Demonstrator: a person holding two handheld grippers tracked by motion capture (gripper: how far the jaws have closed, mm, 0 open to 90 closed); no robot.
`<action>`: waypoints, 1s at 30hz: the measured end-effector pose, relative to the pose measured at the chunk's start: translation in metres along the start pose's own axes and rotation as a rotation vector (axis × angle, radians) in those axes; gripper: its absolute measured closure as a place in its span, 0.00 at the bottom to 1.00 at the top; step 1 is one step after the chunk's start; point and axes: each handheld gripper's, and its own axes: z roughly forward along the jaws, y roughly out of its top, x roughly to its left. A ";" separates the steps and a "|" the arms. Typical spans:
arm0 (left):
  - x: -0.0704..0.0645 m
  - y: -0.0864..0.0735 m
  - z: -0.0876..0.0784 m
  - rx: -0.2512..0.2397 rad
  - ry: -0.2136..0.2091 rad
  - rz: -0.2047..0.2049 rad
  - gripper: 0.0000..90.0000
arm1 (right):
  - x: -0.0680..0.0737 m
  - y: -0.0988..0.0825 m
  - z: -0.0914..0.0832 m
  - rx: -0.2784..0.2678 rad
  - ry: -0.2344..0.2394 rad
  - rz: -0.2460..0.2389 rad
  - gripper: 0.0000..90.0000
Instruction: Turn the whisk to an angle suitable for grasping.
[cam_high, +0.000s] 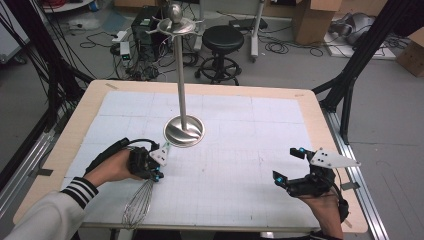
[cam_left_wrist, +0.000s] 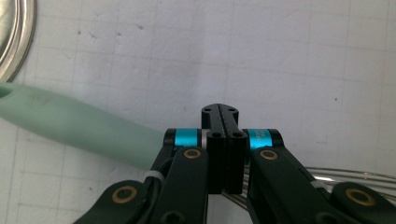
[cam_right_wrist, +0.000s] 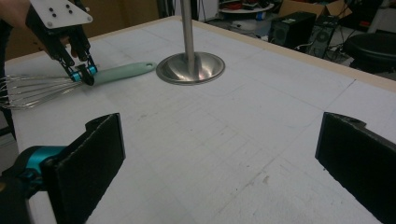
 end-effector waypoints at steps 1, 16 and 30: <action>0.000 0.000 0.000 0.000 0.000 0.000 1.00 | 0.000 0.000 0.000 0.000 0.000 0.000 0.01; 0.002 -0.016 -0.006 0.052 0.025 -0.012 1.00 | 0.000 0.000 0.001 0.001 -0.001 -0.002 0.01; 0.000 -0.017 -0.011 0.016 0.029 -0.018 1.00 | 0.000 0.000 0.002 0.007 0.002 -0.002 0.01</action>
